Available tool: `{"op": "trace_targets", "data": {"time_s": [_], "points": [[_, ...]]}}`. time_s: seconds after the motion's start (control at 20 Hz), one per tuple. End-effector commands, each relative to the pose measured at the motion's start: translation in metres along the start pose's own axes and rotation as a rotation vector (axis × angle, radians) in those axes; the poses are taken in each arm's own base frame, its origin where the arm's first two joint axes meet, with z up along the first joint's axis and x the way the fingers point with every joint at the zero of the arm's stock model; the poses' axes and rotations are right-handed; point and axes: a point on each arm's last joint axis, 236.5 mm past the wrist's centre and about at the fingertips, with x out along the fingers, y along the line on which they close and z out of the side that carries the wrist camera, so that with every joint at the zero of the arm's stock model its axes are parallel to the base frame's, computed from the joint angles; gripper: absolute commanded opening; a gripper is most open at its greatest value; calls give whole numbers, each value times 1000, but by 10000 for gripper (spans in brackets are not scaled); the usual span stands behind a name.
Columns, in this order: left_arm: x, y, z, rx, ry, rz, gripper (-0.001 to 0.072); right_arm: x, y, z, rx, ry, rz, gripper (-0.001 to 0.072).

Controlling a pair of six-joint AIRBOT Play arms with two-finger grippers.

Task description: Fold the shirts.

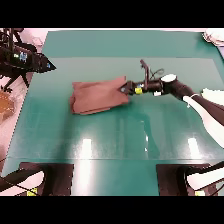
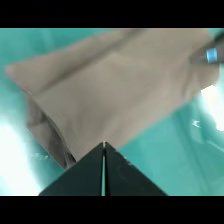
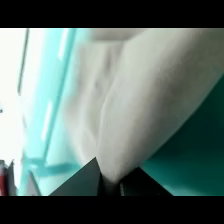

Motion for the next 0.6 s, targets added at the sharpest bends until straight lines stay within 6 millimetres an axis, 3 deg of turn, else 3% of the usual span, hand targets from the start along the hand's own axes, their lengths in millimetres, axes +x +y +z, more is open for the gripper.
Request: {"op": "trace_targets", "data": {"time_s": [0.0, 0.1, 0.2, 0.35, 0.45, 0.55], "points": [[-1, -13, -5, -16, 22, -54, 22, -43, 56, 71, -12, -158, 53, 17], [-1, -17, -6, -31, 26, -71, 22, -94, 76, 122, -10, -296, 58, 17], [-2, -24, -7, -42, 31, -101, 22, -157, 85, 171, -12, -448, 51, 17], [-3, -31, -10, -59, 47, -130, 22, -276, 76, 228, -1, -686, 9, 17], [-3, -36, -10, -64, 48, -152, 22, -360, 56, 245, 26, -818, -36, 17], [-4, -41, -9, -84, 44, -171, 22, -434, 27, 243, 90, -915, -80, 17]]}}
